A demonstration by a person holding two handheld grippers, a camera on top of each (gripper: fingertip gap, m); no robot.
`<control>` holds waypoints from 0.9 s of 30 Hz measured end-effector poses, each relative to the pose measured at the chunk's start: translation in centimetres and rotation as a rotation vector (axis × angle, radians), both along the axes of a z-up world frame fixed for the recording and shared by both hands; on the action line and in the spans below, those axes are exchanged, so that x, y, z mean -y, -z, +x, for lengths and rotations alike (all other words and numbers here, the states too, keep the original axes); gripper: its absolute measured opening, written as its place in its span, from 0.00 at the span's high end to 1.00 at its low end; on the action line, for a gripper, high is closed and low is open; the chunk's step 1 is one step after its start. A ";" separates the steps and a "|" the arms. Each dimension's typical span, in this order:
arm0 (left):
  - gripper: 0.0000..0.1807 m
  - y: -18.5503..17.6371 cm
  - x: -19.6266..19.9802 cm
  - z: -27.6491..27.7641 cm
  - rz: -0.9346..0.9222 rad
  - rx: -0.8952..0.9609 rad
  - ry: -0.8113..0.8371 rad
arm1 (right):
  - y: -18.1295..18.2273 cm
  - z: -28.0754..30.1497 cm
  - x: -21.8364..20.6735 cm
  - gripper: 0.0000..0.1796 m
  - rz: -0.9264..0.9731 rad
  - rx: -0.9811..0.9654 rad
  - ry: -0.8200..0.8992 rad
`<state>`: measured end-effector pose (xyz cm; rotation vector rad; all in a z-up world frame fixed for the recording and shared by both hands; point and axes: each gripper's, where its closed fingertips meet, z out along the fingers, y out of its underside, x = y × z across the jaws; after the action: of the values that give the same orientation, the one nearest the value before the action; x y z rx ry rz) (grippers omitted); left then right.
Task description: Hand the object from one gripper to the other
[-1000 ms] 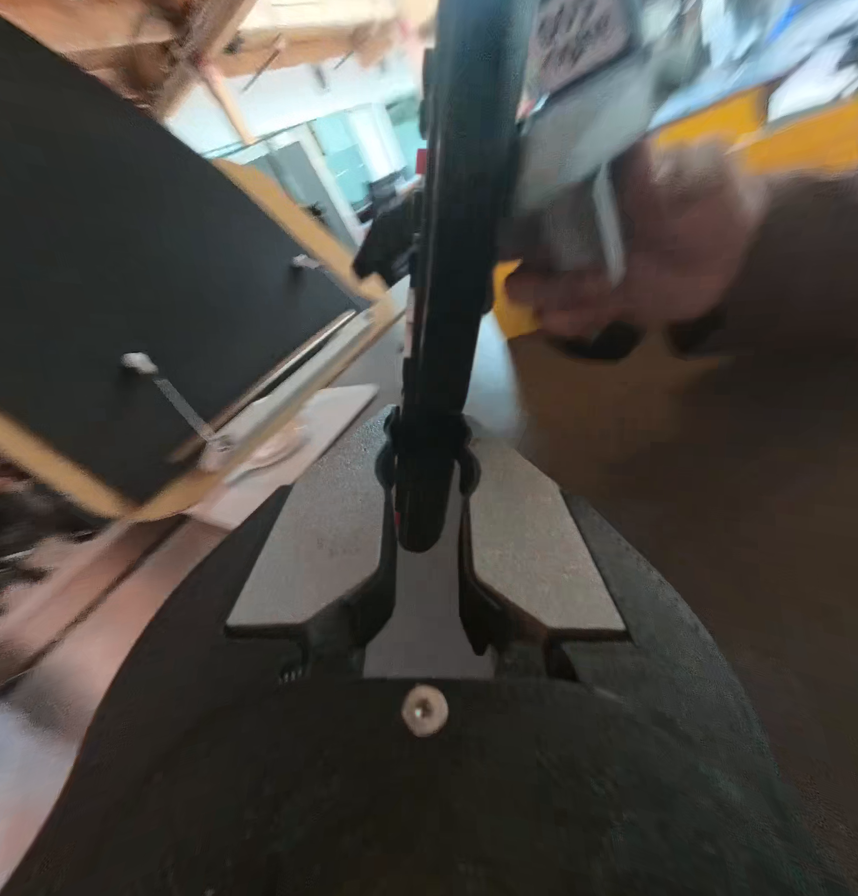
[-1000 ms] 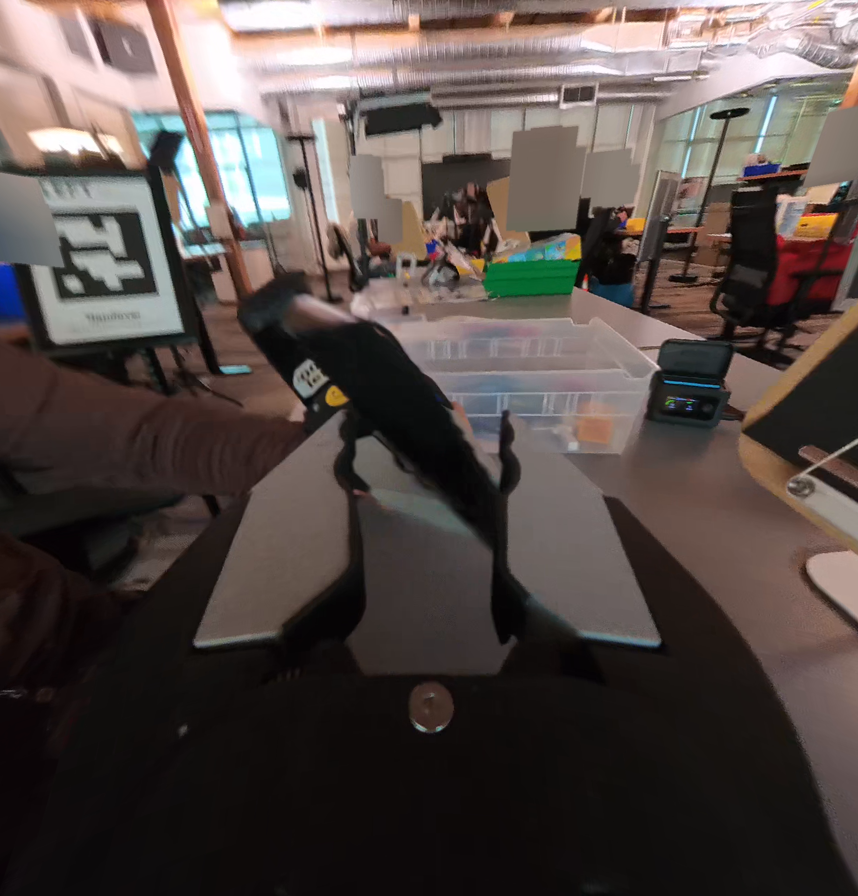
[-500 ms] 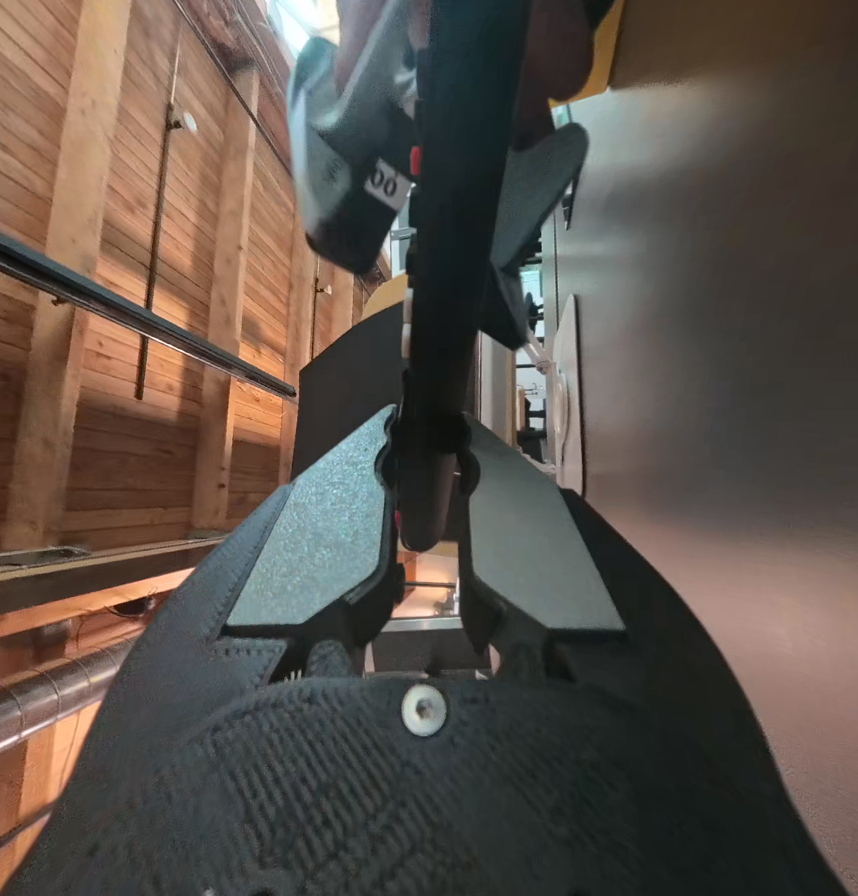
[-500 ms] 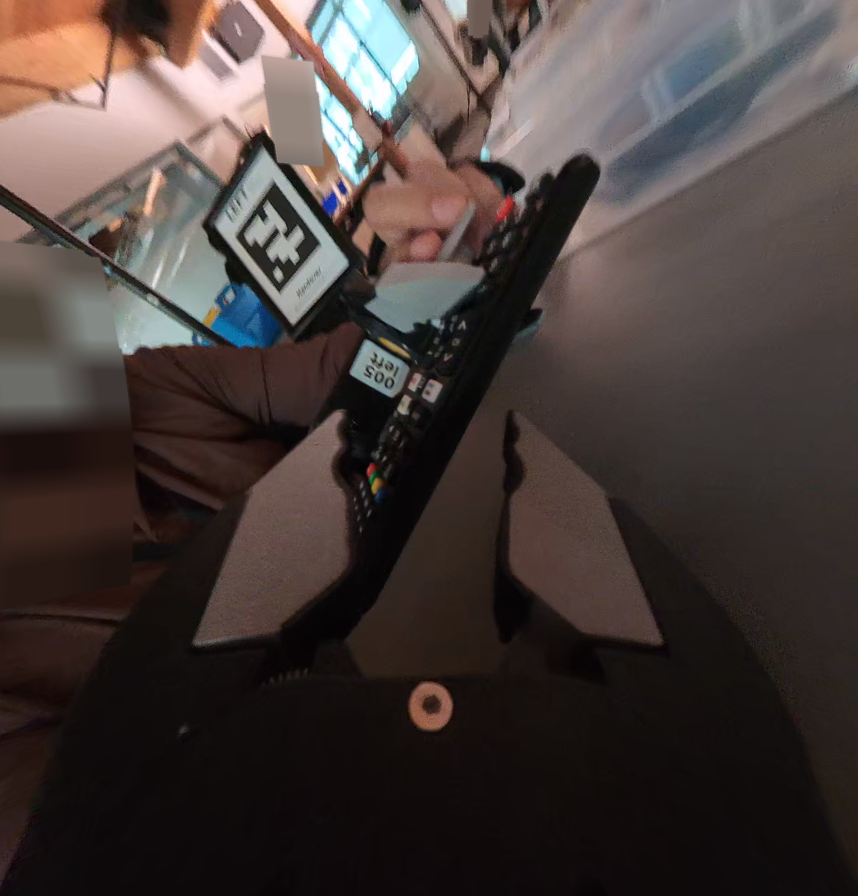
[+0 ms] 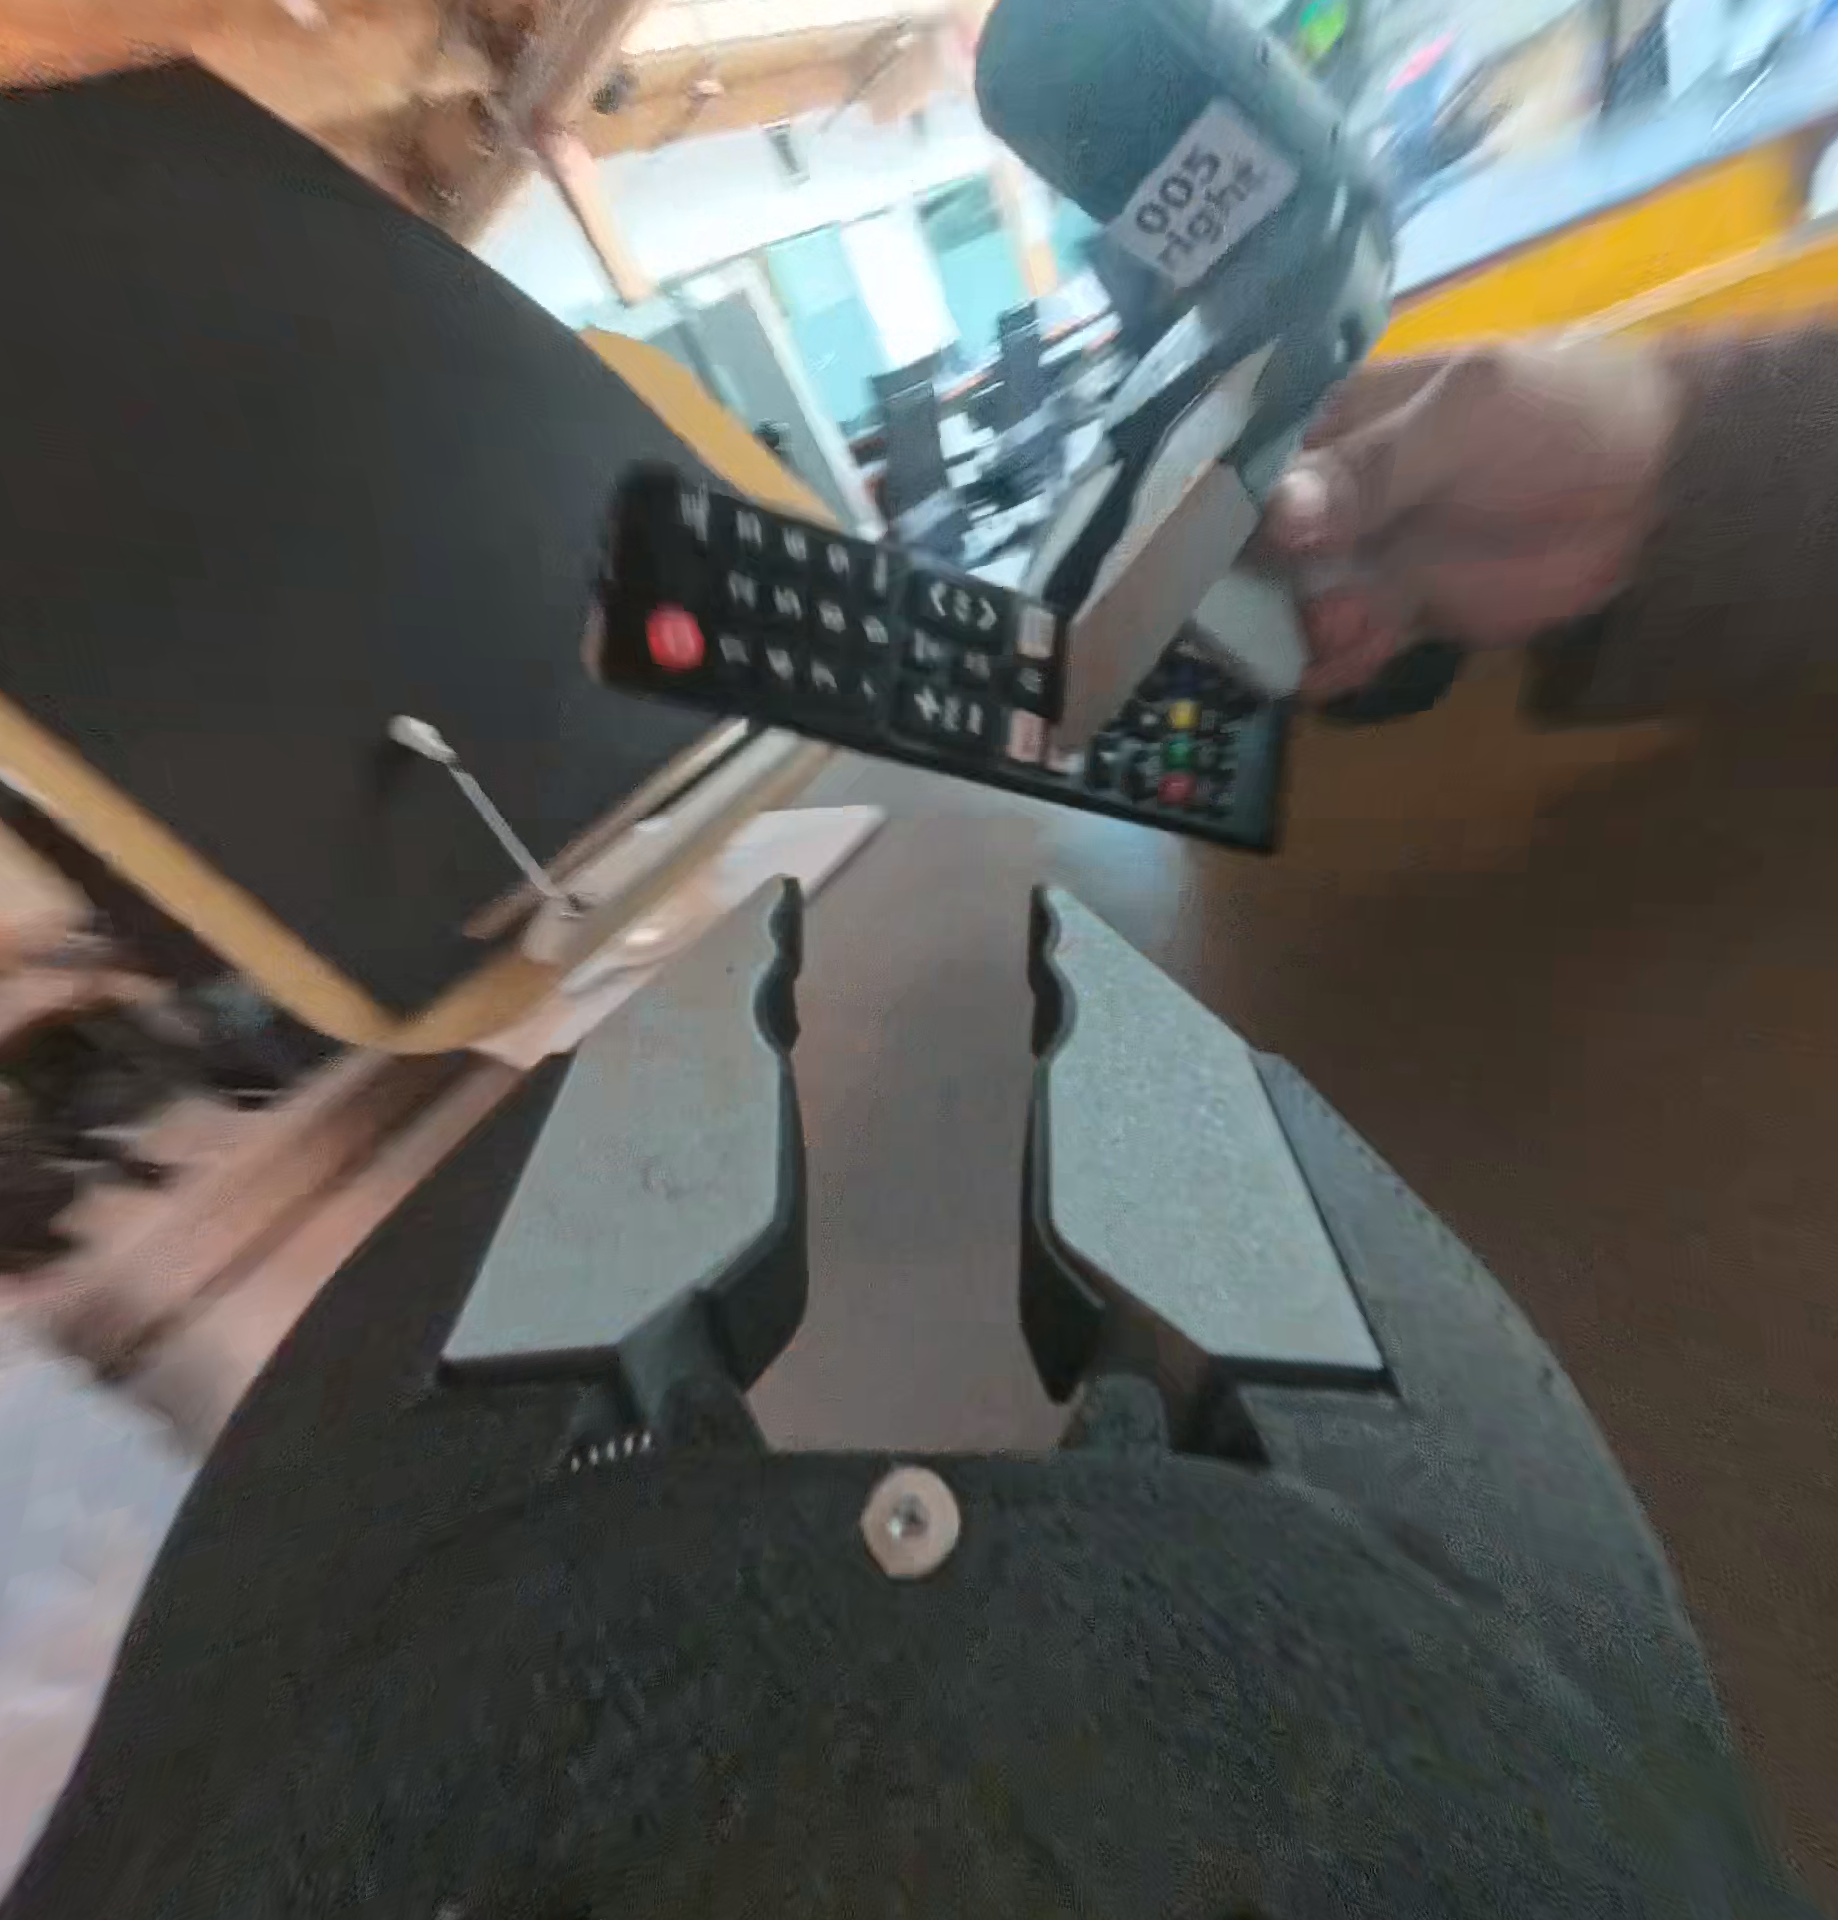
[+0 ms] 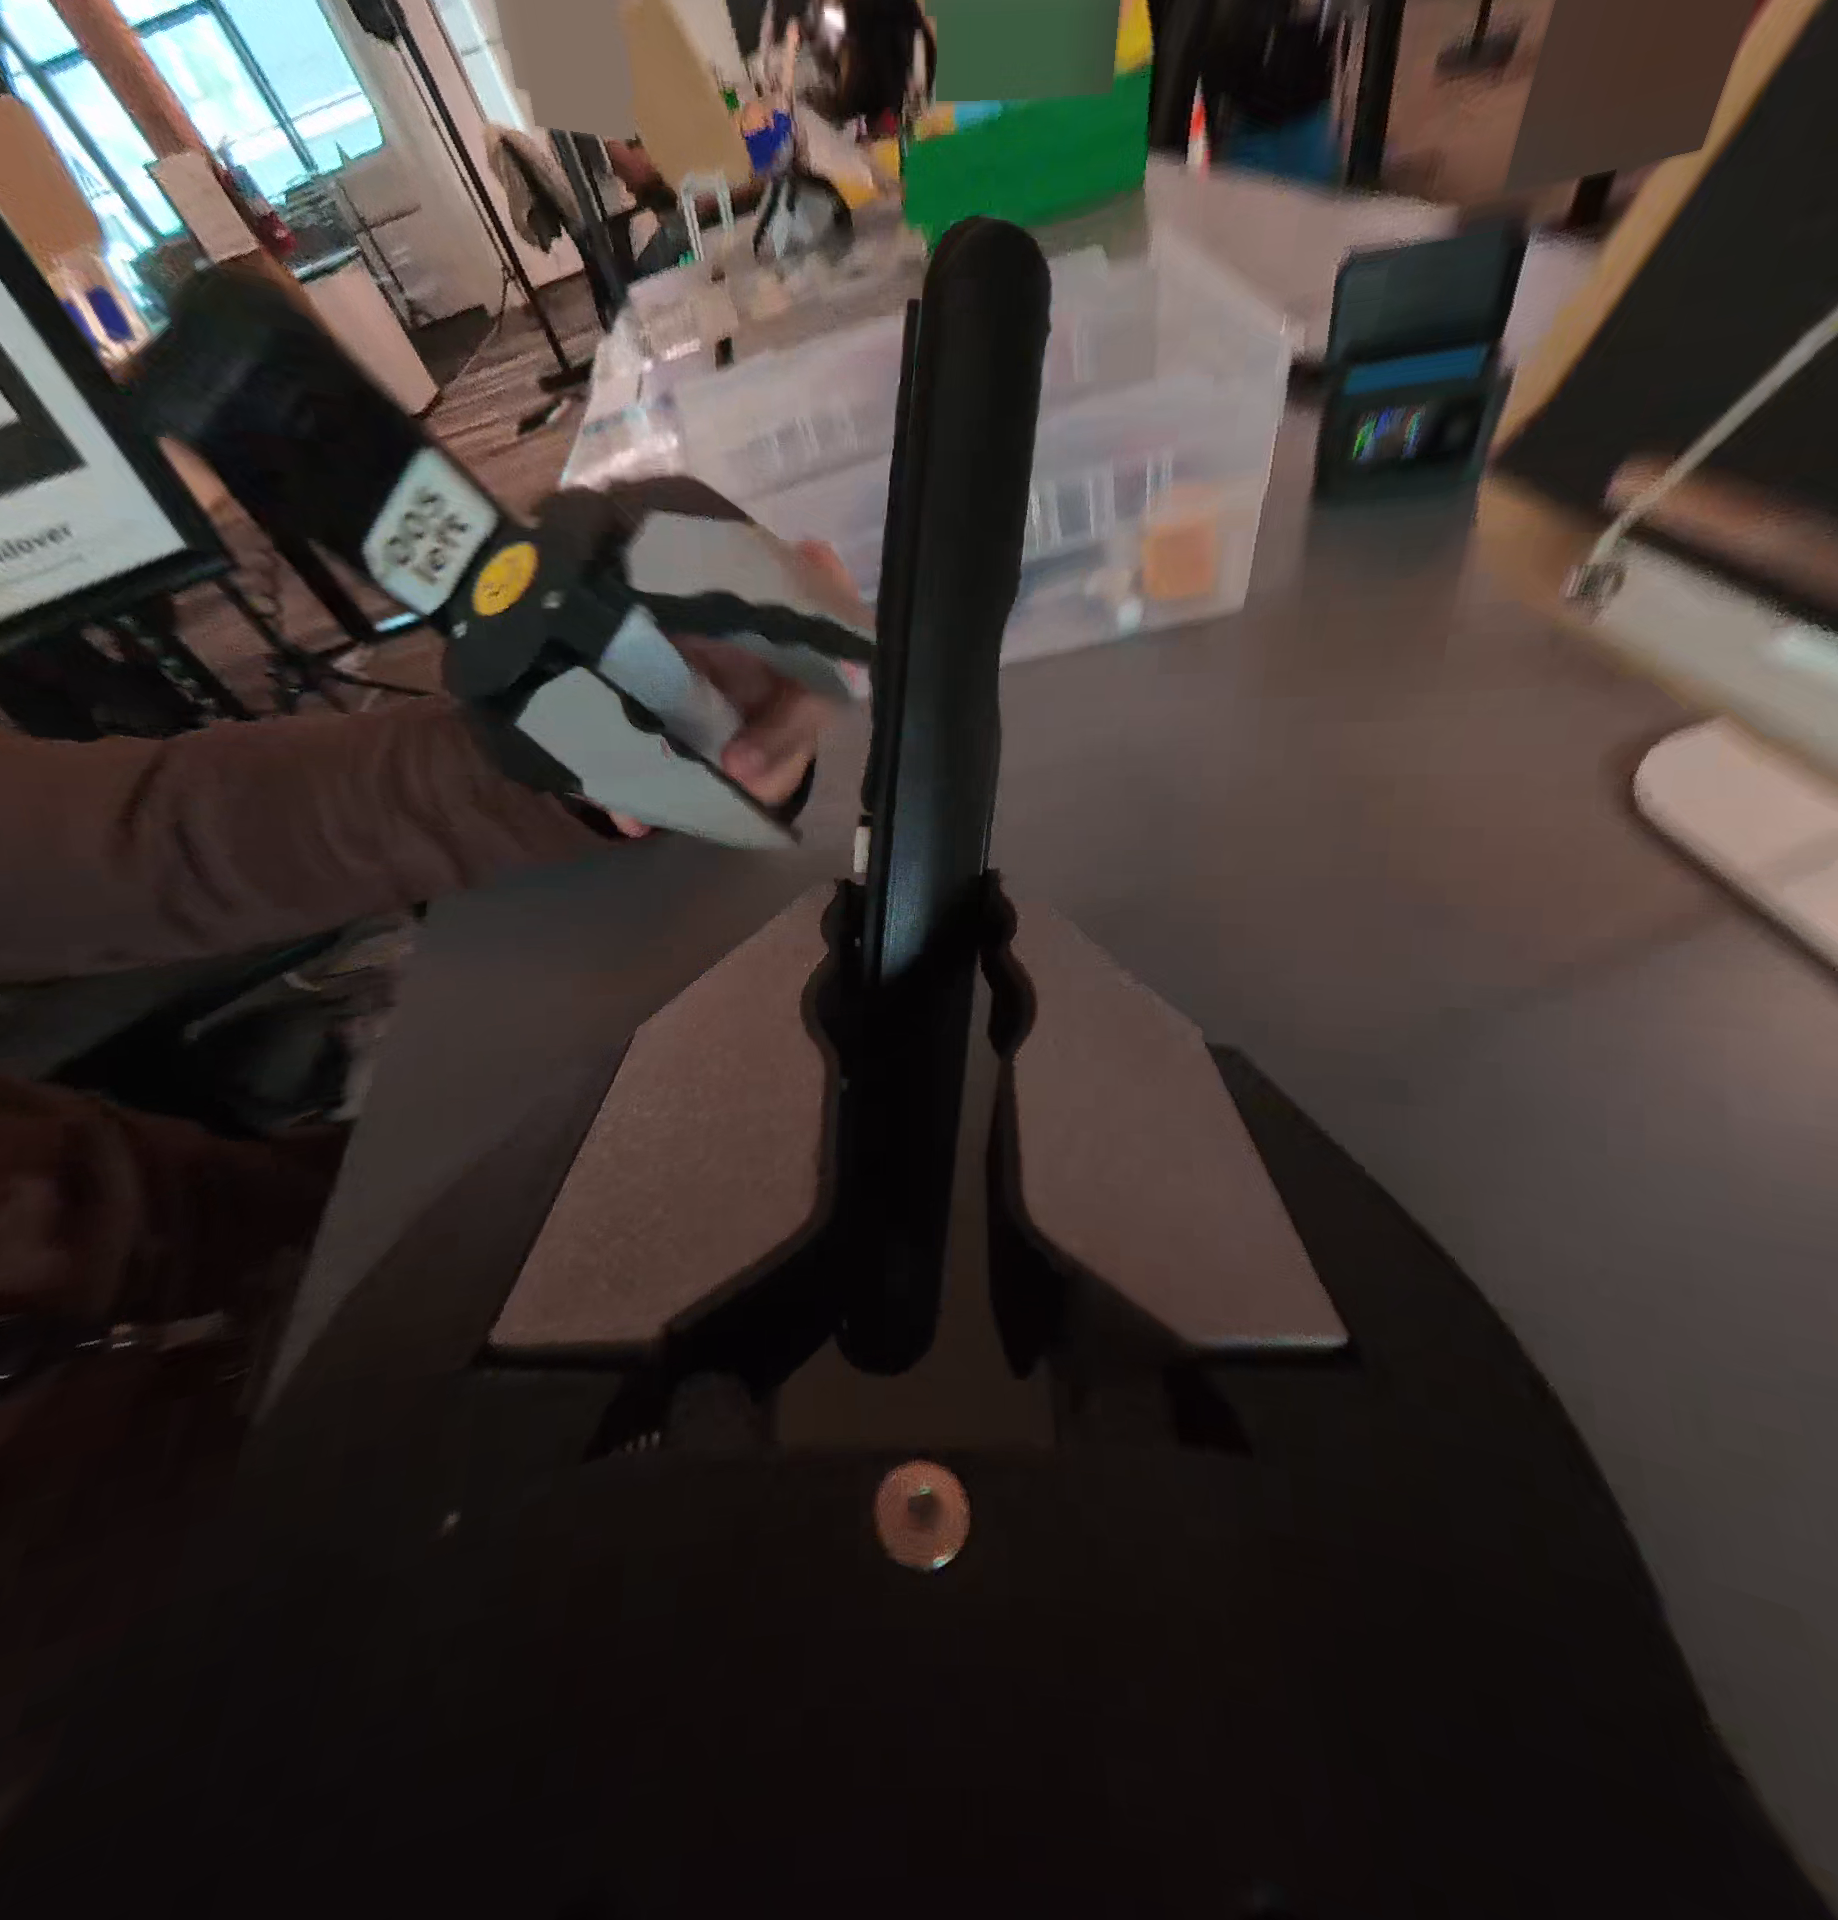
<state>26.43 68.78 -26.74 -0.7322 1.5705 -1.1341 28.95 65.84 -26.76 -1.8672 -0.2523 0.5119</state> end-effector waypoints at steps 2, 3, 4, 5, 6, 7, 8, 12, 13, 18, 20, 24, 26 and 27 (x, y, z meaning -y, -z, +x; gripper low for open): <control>0.76 -0.6 0.1 -0.3 -0.165 -0.027 0.077 | -1.8 -0.5 0.0 0.88 0.144 0.110 0.003; 0.75 -1.1 0.3 -0.5 -0.231 -0.025 0.120 | -2.7 -0.9 0.1 0.88 0.223 0.179 0.008; 0.75 -1.6 0.4 -0.8 -0.294 -0.020 0.152 | -3.3 -1.5 0.2 0.88 0.286 0.244 0.011; 0.74 -2.1 0.5 -1.0 -0.345 -0.012 0.181 | -3.7 -2.0 0.3 0.88 0.328 0.303 0.008; 0.72 -2.6 0.7 -1.3 -0.379 -0.001 0.214 | -3.7 -2.6 0.2 0.89 0.347 0.355 0.003; 0.70 -3.1 1.0 -1.6 -0.396 0.011 0.240 | -3.5 -3.0 0.1 0.89 0.346 0.399 0.002; 0.68 -3.4 1.3 -1.9 -0.401 0.023 0.261 | -3.1 -3.3 -0.1 0.89 0.338 0.433 -0.003; 0.71 -4.0 2.8 -2.9 -0.365 0.068 0.338 | -1.9 -5.9 -0.3 0.88 0.324 0.425 -0.113; 0.79 -4.1 3.2 -3.3 -0.350 0.083 0.366 | -1.5 -6.4 -0.4 0.88 0.307 0.415 -0.136; 0.91 -3.2 3.7 -3.0 -0.051 0.137 0.262 | 1.5 -5.3 -1.1 0.82 0.105 0.388 -0.107; 0.90 -3.1 2.6 -2.2 0.115 0.192 0.102 | 1.8 -4.1 -0.8 0.75 0.077 0.379 -0.076; 0.90 -3.1 1.1 -1.7 0.568 0.342 -0.157 | 0.7 -3.0 -0.3 0.68 0.058 0.186 -0.071; 0.90 -2.9 1.1 -1.6 0.727 0.374 -0.204 | -0.3 -3.6 0.4 0.66 0.061 0.036 -0.132; 0.90 -2.7 1.0 -1.5 0.776 0.376 -0.219 | -1.0 -3.9 0.8 0.65 0.067 -0.042 -0.172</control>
<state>24.92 67.77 -24.06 -0.1455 1.4041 -0.3982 25.07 65.02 -25.75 -1.7765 -0.3994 0.6520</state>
